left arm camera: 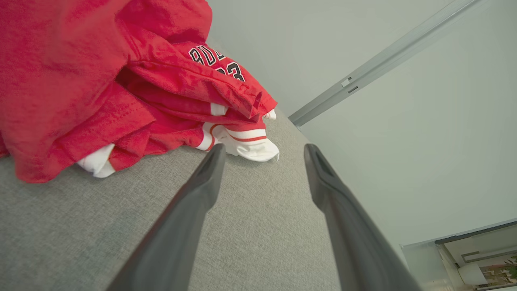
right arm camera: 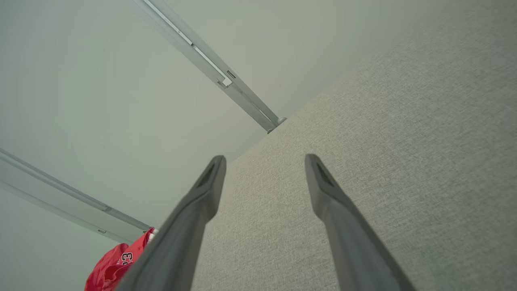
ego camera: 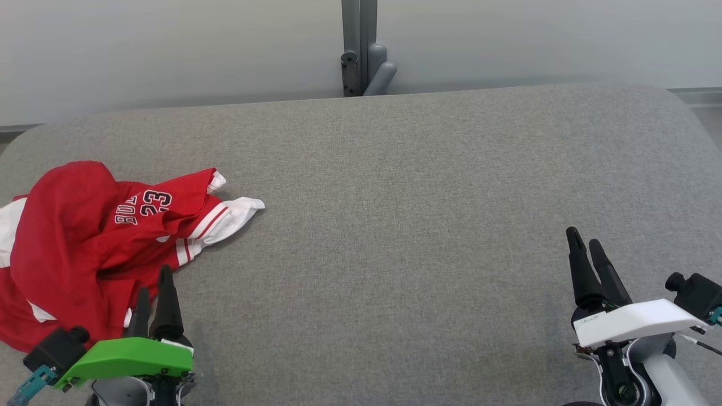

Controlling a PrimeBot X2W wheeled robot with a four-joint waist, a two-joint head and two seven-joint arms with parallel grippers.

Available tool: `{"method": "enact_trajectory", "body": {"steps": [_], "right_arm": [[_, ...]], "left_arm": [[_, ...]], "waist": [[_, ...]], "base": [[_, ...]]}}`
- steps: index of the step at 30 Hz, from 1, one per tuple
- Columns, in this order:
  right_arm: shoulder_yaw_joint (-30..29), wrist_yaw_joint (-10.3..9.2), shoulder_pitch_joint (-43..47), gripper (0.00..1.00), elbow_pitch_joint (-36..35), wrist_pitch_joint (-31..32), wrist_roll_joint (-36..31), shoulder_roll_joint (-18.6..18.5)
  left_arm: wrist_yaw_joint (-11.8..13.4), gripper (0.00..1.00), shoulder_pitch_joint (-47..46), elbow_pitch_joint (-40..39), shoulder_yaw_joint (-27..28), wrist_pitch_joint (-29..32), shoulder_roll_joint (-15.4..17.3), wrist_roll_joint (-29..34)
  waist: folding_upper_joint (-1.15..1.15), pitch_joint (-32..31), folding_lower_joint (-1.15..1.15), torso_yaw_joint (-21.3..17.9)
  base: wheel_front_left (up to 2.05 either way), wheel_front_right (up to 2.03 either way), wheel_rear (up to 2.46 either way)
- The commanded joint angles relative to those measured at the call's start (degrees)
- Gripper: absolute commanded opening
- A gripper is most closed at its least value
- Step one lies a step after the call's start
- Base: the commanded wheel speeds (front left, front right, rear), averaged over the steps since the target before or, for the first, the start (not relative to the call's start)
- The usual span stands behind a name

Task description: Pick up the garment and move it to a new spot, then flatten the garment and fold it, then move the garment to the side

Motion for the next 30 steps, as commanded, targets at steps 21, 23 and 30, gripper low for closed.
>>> {"method": "enact_trajectory", "body": {"steps": [21, 23, 30], "right_arm": [[-4.7, 0.03, 1.3, 1.00, 2.6, -0.6, -21.7, 2.7], [-5.1, 0.03, 1.5, 1.00, 2.8, -0.7, -23.4, 3.1], [-6.5, 0.02, 2.0, 1.00, 3.3, -0.8, -29.3, 4.1]], "left_arm": [[0.9, 1.00, 2.5, -1.7, 0.1, -4.2, 0.5, 19.3], [1.1, 1.00, 2.7, -1.8, 0.1, -4.5, 0.6, 20.8], [1.3, 1.00, 3.2, -1.9, 0.0, -5.6, 0.9, 25.6]], "waist": [[0.00, -0.1, 0.00, -0.1], [0.00, -0.1, 0.00, -0.1], [0.00, -0.1, 0.00, -0.2]], "base": [[0.00, 0.00, 0.00], [0.00, 0.00, 0.00], [0.00, 0.00, 0.00]]}}
